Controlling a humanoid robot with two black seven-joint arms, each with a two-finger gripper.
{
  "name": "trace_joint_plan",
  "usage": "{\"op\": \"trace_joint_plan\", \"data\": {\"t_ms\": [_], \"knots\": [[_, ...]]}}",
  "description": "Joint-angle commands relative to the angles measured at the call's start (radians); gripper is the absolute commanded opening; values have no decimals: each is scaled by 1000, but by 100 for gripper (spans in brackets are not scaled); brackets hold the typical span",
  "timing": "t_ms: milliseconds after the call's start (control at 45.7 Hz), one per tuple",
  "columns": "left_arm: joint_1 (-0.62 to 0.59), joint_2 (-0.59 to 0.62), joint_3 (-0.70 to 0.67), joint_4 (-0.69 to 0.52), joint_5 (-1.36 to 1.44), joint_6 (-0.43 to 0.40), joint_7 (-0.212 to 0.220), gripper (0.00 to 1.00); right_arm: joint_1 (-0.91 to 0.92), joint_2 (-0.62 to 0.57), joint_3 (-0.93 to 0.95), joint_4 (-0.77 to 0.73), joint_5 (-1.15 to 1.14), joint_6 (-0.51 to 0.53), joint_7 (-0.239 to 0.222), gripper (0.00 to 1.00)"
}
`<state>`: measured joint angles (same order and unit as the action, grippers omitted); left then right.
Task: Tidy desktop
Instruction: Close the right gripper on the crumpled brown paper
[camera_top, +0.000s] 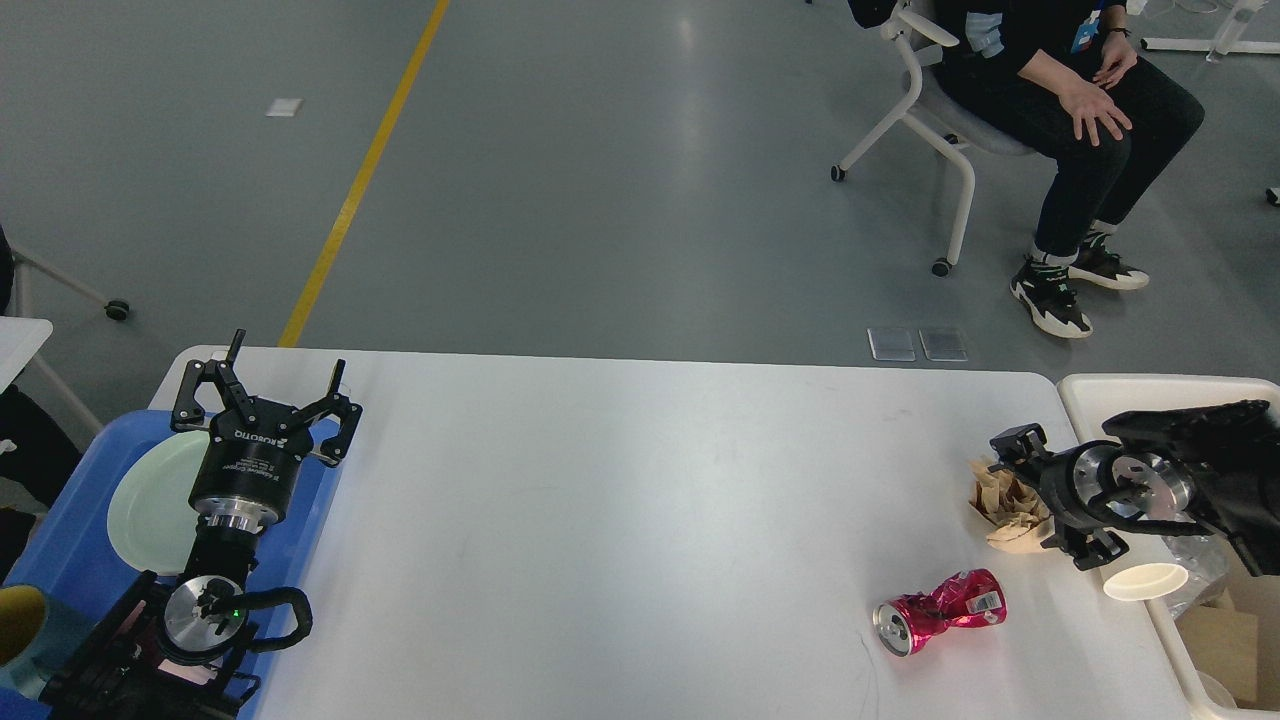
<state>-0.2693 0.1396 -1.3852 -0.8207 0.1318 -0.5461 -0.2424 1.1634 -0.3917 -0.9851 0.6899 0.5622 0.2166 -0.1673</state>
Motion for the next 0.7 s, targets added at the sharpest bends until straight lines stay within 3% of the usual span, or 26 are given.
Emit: {"op": "trace_joint_plan", "data": {"t_ms": [0, 175, 372, 525, 635, 657, 679], "knots": [[-1, 0, 0, 0, 0, 0, 0, 96, -22, -4, 2, -3, 7, -40, -1, 100], [1, 0, 0, 0, 0, 0, 0, 96, -45, 1, 19, -44, 10, -98, -1, 98], [-1, 0, 0, 0, 0, 0, 0, 96, -159, 33, 164, -159, 8, -94, -1, 98], [-1, 0, 0, 0, 0, 0, 0, 96, -166, 62, 172, -162, 7, -100, -12, 98], [-1, 0, 0, 0, 0, 0, 0, 96, -174, 65, 171, -162, 2, -100, -17, 77], [-1, 0, 0, 0, 0, 0, 0, 96, -177, 65, 172, -159, 2, -100, -18, 66], [1, 0, 0, 0, 0, 0, 0, 96, -176, 65, 172, -156, 2, -100, -21, 62]]}}
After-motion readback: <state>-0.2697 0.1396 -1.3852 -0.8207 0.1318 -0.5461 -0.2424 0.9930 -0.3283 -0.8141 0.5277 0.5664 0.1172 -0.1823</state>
